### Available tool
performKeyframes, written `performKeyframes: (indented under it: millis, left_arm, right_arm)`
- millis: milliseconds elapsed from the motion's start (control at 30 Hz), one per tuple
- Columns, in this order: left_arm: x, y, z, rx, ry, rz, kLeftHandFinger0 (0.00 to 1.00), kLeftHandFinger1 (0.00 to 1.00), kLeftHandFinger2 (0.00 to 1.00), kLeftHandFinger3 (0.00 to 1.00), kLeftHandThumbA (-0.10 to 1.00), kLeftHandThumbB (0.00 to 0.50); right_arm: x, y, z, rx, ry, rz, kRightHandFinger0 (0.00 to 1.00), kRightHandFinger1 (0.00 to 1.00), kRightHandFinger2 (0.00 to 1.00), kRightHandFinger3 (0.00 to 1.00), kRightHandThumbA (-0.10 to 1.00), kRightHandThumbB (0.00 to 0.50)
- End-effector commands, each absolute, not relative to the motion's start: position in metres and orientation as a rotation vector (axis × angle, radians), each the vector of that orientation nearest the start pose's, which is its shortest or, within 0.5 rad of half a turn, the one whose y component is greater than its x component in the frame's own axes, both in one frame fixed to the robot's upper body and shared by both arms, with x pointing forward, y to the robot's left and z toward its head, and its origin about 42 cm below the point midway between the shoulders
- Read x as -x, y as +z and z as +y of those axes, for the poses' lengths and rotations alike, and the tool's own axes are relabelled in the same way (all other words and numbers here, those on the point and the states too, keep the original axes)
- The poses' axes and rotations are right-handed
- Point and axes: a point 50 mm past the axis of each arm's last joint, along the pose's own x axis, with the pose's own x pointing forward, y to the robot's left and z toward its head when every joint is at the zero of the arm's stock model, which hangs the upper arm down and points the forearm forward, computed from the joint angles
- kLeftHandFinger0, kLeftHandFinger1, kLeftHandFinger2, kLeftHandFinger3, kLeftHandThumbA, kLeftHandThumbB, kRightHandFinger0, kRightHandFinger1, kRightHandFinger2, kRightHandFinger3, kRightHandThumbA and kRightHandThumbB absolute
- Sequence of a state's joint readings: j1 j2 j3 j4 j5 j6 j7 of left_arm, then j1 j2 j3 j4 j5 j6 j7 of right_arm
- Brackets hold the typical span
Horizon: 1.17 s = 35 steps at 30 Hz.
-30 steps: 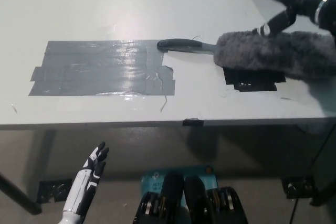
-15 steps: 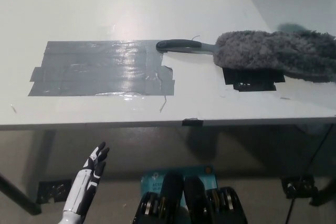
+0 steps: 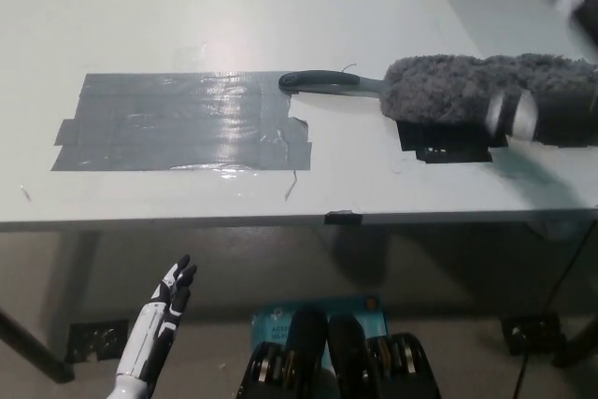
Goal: A person hands a grey duster to the robot and the robot grabs it with its right hand and places it on the black marked spot infron tof it on the desk
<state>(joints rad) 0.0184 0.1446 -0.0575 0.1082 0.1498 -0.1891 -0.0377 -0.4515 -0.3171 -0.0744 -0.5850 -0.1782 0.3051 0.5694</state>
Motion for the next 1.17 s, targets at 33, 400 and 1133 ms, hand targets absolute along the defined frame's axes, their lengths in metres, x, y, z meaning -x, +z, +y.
performKeyframes:
  millis: [33, 400, 1133]
  left_arm:
    - [-0.277, 0.083, 0.232, -0.313, -0.165, -0.122, 1.00, 1.00, 1.00, 1.00, 1.00, 0.154]
    - [-0.280, 0.087, 0.228, -0.305, -0.174, -0.130, 1.00, 1.00, 1.00, 1.00, 1.00, 0.168]
    - [-0.292, 0.097, 0.234, -0.291, -0.136, -0.162, 1.00, 1.00, 1.00, 1.00, 1.00, 0.170]
  right_arm:
    - [-0.251, 0.289, -0.229, 0.334, 0.291, -0.577, 1.00, 1.00, 1.00, 1.00, 0.92, 0.268]
    - [-0.292, 0.137, -0.212, 0.217, 0.221, -0.166, 1.00, 1.00, 1.00, 1.00, 0.92, 0.219]
    - [-0.310, 0.109, -0.211, 0.271, 0.325, -0.061, 1.00, 1.00, 1.00, 1.00, 1.00, 0.180]
